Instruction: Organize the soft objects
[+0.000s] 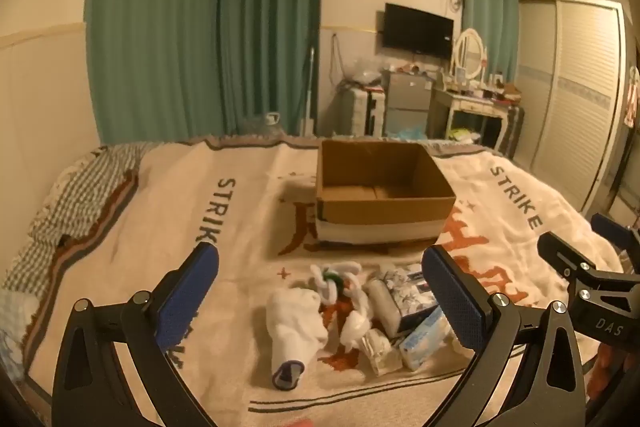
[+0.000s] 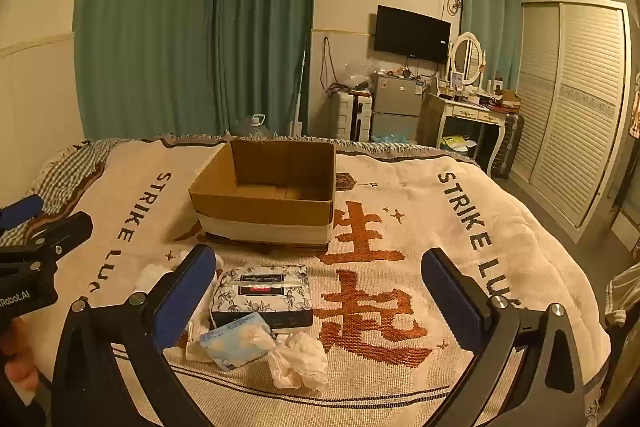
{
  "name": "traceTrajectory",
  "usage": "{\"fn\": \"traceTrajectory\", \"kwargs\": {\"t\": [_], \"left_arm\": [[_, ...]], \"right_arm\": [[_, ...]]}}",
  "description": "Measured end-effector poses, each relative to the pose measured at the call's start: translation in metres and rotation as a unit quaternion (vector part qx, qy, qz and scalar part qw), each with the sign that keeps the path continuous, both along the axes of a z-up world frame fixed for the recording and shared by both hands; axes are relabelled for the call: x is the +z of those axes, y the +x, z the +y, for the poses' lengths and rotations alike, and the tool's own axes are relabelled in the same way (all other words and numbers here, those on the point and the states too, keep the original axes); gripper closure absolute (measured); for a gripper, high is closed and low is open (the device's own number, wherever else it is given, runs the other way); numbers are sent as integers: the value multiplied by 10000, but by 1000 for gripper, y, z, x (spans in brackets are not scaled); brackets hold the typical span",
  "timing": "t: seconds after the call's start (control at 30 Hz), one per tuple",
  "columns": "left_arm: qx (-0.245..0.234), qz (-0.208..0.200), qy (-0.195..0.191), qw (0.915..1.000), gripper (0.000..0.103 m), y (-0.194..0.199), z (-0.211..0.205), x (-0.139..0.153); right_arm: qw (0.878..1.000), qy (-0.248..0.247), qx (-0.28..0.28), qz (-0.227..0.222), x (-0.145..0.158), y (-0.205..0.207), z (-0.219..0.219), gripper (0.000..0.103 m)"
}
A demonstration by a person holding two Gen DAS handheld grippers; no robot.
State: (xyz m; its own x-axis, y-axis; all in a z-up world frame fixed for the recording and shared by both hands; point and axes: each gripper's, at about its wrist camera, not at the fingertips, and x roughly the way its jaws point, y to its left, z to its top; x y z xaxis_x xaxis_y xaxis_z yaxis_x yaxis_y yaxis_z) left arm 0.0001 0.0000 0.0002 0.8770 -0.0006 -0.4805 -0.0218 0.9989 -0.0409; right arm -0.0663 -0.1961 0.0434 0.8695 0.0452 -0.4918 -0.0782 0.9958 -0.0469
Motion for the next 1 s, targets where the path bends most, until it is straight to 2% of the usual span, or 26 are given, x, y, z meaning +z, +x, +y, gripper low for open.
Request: {"fn": "traceTrajectory", "kwargs": {"t": [0.27,0.37,1.0], "left_arm": [[-49,-21,134,9999,0,-7,-6,1],[14,2,-5,10000,0,-2,6,0],[59,-63,72,9999,0,-5,5,2]], "right_arm": [[10000,-8,24,-23,-1,-1,2,0],[10000,10,22,-22,-3,-2,-1,0],[10000,-5,32,-9,-4,0,5,0]]}}
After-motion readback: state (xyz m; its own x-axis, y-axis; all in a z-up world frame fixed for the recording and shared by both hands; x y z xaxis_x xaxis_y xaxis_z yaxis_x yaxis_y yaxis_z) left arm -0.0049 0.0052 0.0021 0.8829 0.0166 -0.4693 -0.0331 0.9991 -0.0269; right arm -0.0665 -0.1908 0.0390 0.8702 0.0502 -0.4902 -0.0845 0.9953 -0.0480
